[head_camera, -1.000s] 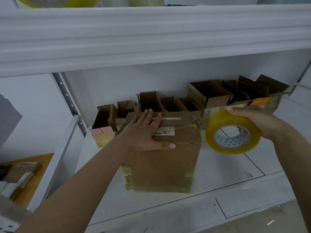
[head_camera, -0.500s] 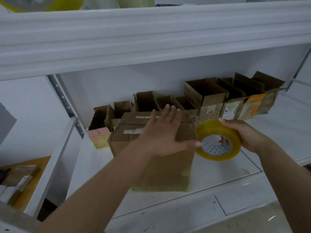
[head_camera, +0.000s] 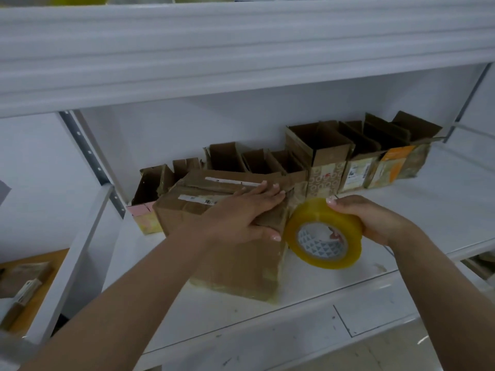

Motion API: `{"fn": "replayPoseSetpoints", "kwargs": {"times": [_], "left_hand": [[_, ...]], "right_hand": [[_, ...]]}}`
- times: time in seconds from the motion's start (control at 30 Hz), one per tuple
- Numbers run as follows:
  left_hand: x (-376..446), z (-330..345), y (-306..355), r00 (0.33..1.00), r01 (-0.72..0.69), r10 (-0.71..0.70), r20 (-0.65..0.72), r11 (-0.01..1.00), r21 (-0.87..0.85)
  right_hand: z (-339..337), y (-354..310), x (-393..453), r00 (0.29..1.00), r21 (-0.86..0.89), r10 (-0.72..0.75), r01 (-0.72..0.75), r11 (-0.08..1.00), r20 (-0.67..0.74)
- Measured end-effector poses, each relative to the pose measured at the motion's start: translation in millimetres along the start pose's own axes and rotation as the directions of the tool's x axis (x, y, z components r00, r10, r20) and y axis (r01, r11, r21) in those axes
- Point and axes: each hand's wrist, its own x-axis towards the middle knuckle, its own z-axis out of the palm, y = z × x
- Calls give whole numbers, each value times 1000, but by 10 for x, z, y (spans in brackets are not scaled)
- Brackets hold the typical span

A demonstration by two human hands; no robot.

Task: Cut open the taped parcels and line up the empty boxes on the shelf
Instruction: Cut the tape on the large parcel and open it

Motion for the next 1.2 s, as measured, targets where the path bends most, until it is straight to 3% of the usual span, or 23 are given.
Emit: {"fn": "replayPoseSetpoints", "kwargs": {"times": [0.07, 0.23, 0.3, 0.37, 0.43, 0.5, 0.57, 0.73, 0.77, 0.8, 0.9, 1.0, 1.1, 1.2], "left_hand": [[-31, 14, -16, 1000, -7, 6, -25, 1000, -26], [42, 173, -22, 1000, 9, -3, -27, 971, 237], [21, 186, -47, 997, 6, 5, -76, 989, 145], [-67, 181, -57, 952, -66, 9, -306, 982, -177], [-182, 182, -108, 781, -167, -133, -610, 897, -409], [-307, 193, -229, 553, -122, -274, -787, 908, -401], [-456, 218, -367, 391, -46, -368, -844, 908, -417], [-964, 560, -584, 87, 135, -595, -799, 802, -582], [-1072, 722, -641, 69, 215, -666, -743, 737, -640], [-1164, 908, -703, 98, 333, -745, -660, 650, -683], [-1328, 1415, -849, 250, 734, -927, -281, 370, -569], [-1434, 1663, -907, 274, 882, -954, -123, 301, -363], [-1501, 1790, -963, 261, 944, -965, 16, 252, -212], [-1488, 1796, -984, 300, 953, -952, 65, 297, -53]], "right_hand": [[67, -28, -15, 1000, 4, -5, 5, 1000, 23], [114, -101, -26, 999, -47, 46, -46, 998, 9], [131, -134, -24, 999, -85, 49, -50, 995, -11], [148, -147, -24, 999, -109, 39, -42, 993, -35], [162, -150, -26, 998, -102, 32, -38, 994, -62], [174, -147, -14, 997, -86, 16, -22, 996, -78], [198, -154, -4, 996, -73, 8, -15, 997, -91], [243, -169, 35, 995, -19, 3, -5, 1000, -99], [264, -175, 36, 996, -8, 0, -1, 1000, -88], [281, -170, 43, 997, 1, -4, 4, 1000, -76], [336, -148, 73, 998, 13, -6, 7, 1000, -61], [381, -146, 84, 998, 20, -2, 3, 1000, -61], [387, -122, 67, 999, 28, -10, 11, 1000, -36], [393, -88, 51, 999, 23, -14, 15, 1000, -38]]}}
